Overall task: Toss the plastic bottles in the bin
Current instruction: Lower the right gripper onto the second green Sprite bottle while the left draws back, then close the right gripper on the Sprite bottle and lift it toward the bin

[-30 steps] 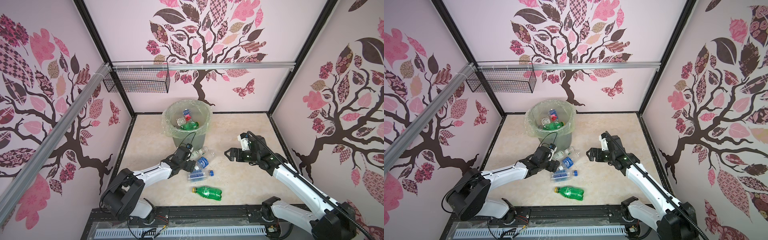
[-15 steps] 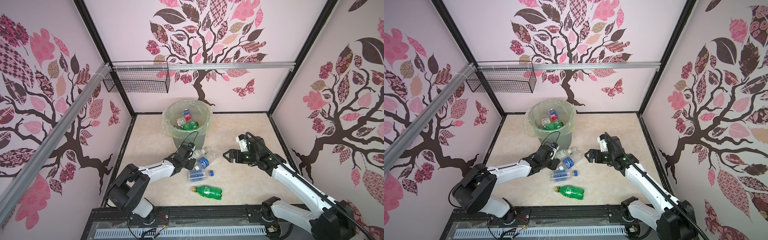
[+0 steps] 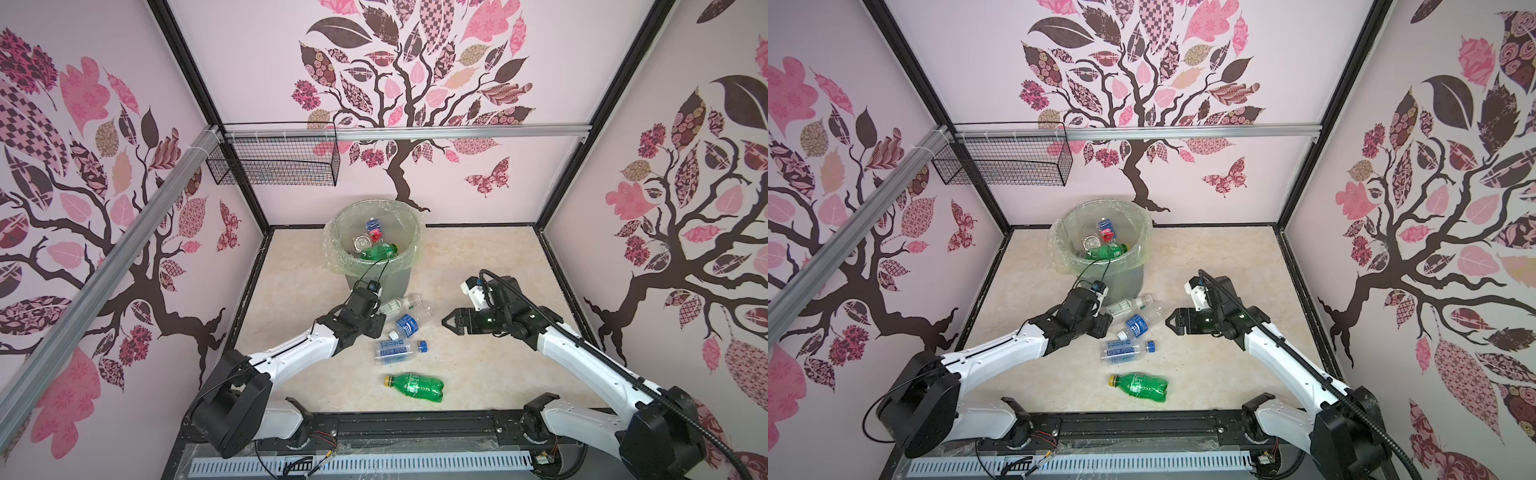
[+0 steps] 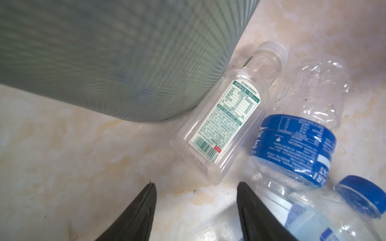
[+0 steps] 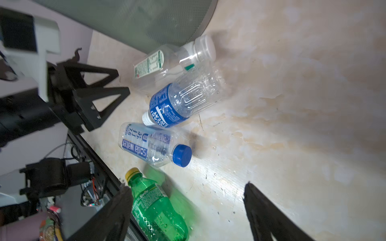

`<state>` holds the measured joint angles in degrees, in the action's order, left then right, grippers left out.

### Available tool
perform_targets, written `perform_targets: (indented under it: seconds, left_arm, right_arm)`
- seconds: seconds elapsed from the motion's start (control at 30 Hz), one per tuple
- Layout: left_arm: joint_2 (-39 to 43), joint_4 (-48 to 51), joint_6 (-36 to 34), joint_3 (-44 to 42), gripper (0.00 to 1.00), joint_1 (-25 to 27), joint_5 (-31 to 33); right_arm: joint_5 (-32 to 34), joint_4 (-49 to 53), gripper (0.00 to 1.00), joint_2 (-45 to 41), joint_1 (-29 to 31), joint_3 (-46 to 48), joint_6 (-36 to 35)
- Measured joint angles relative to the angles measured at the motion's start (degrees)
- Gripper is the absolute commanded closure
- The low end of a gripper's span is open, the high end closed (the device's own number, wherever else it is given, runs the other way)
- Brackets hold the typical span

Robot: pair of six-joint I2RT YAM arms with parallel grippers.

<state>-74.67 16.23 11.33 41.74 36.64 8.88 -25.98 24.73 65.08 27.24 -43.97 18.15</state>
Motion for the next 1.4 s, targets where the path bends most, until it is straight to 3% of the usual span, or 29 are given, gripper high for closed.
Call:
perform_targets:
  seconds: [0.2, 0.47, 0.93, 1.1, 1.27, 1.4]
  left_arm:
    - [12.8, 9.9, 6.1, 0.6, 0.29, -1.2, 1.0]
    - [24.6, 18.0, 15.0, 0.1, 0.25, -9.4, -2.4]
    - [26.1, 23.2, 17.1, 0.2, 0.19, -10.3, -4.0]
    - [27.5, 25.5, 16.4, 1.0, 0.19, -10.7, -4.0]
    - [28.9, 26.1, 15.8, 1.1, 0.18, -11.0, -4.0]
    - [29.2, 26.2, 15.6, 1.1, 0.18, -11.0, -4.0]
  right_arm:
    - [2.2, 1.8, 0.15, 4.8, 14.2, -5.0, -7.1]
    - [5.0, 2.6, 0.2, 9.0, 29.5, -6.3, -19.3]
    - [8.3, 2.6, 0.26, 22.9, 33.2, -6.3, -25.7]
    - [9.1, 2.6, 0.37, 27.2, 34.2, -6.4, -25.6]
    - [10.6, 3.2, 0.53, 28.4, 34.3, -8.5, -25.2]
    - [10.8, 3.8, 0.54, 27.3, 34.3, -8.5, -25.0]
